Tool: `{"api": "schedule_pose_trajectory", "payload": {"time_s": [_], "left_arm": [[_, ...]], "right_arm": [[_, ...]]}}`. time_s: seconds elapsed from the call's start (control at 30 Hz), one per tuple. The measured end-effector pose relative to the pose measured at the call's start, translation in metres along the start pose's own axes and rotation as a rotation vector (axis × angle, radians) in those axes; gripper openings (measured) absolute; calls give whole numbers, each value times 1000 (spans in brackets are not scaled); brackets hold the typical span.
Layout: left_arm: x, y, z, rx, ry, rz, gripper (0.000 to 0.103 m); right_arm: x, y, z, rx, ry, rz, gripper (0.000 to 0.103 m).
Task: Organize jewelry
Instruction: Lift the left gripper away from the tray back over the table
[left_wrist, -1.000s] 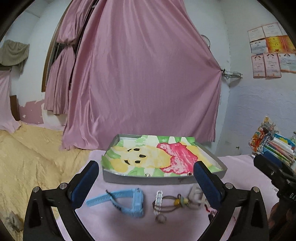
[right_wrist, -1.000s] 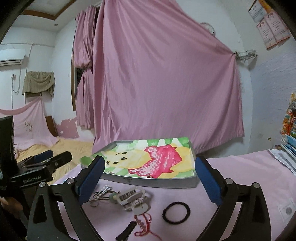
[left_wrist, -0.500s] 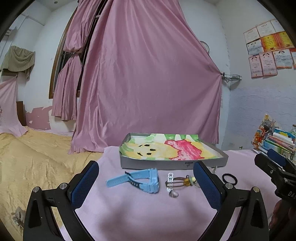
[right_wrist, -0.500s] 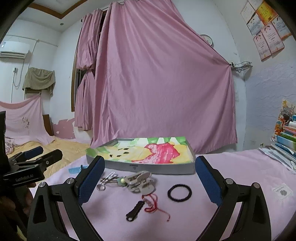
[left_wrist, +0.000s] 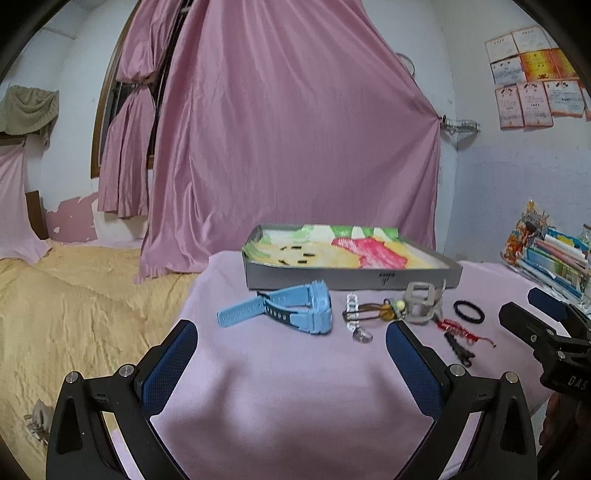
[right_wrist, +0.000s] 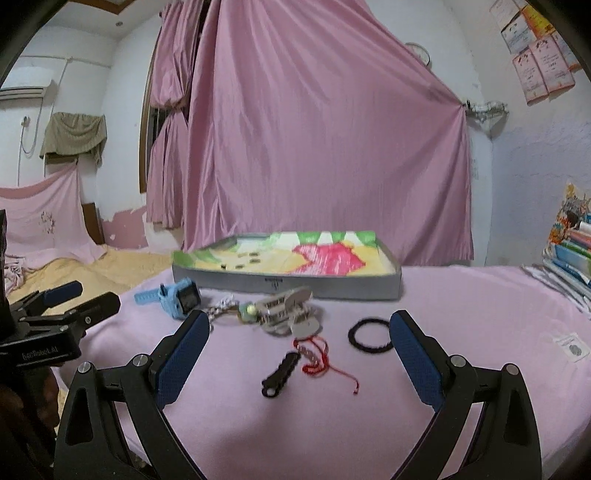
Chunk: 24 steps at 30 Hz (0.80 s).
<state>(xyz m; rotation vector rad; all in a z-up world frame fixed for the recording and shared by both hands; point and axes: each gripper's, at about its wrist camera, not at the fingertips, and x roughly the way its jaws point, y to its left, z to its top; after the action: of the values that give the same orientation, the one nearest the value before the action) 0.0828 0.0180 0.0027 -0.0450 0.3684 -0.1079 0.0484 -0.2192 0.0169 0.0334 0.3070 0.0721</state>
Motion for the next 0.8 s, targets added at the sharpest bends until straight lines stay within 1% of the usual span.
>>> {"api": "schedule_pose_trajectory", "payload": {"time_s": [0.2, 0.33, 0.37, 0.4, 0.53, 0.57, 0.6, 0.7, 0.8], "left_arm": [[18, 4, 6, -3, 110, -35, 103], [30, 2, 9, 1, 175, -68, 103], [33, 1, 10, 4, 192, -75, 103], [35, 0, 10, 5, 201, -79, 103], [43, -2, 13, 0, 229, -95, 102], [45, -3, 13, -2, 232, -96, 102], [46, -3, 14, -4, 233, -98, 102], [51, -6, 18, -8, 241, -108, 100], [57, -7, 20, -14, 258, -110, 93]], "right_arm": [[17, -2, -4, 14, 112, 14, 96], [24, 3, -4, -5, 158, 30, 94], [26, 5, -5, -7, 173, 42, 86], [27, 6, -5, -9, 185, 47, 74], [34, 10, -8, -14, 244, 78, 55], [35, 11, -9, -15, 262, 87, 46], [36, 13, -11, -21, 276, 93, 40], [39, 18, -15, -34, 312, 110, 35], [43, 19, -17, -36, 334, 111, 30]]}}
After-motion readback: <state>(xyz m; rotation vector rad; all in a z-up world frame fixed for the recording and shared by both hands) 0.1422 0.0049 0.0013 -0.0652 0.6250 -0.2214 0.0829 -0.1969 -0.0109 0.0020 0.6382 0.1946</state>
